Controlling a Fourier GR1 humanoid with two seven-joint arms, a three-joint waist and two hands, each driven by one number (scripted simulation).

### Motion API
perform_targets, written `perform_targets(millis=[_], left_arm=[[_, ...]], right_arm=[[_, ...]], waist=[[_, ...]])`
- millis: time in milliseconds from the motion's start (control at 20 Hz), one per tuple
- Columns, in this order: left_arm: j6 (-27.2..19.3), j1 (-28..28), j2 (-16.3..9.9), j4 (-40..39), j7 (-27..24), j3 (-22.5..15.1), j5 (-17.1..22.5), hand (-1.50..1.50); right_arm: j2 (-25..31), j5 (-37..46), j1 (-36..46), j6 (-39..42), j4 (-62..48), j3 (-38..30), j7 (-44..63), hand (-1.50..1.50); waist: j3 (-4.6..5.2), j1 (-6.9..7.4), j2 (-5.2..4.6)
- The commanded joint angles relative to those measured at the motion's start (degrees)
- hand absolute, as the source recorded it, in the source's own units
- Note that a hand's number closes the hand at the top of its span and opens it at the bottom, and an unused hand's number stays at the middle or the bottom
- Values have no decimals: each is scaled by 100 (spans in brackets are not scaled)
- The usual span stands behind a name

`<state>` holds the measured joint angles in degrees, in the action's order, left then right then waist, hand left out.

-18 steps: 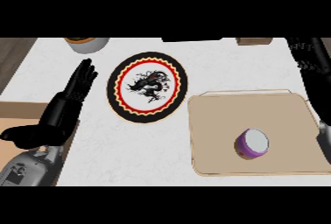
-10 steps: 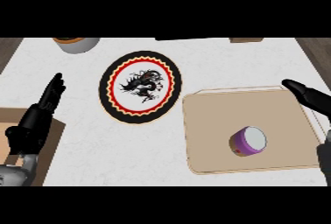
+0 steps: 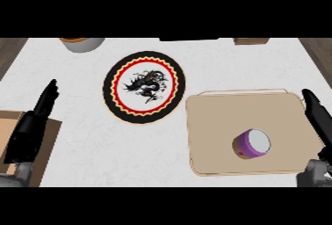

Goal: Pick the can from the tray and place it in the plate

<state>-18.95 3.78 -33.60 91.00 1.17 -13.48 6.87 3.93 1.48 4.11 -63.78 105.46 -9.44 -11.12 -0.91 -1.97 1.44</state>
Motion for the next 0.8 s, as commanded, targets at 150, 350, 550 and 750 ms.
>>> perform_targets(millis=[150,350,550,750], left_arm=[[-2,-722,-48,-186,-348,-37,-118,0],[27,-599,-84,-61,-151,-20,-106,0],[-68,-581,-63,-47,-129,-28,-224,0],[-64,-686,-41,58,-141,-58,-237,0]], right_arm=[[-383,772,-1301,-1308,562,1729,396,-150],[-389,1033,-2396,-1083,246,2351,984,-150],[-391,1376,-3220,-991,150,2883,1479,-150],[-392,1635,-3800,-645,414,2967,2137,-150]], waist=[[147,259,-90],[153,238,-160],[164,289,-223],[167,417,-265]])
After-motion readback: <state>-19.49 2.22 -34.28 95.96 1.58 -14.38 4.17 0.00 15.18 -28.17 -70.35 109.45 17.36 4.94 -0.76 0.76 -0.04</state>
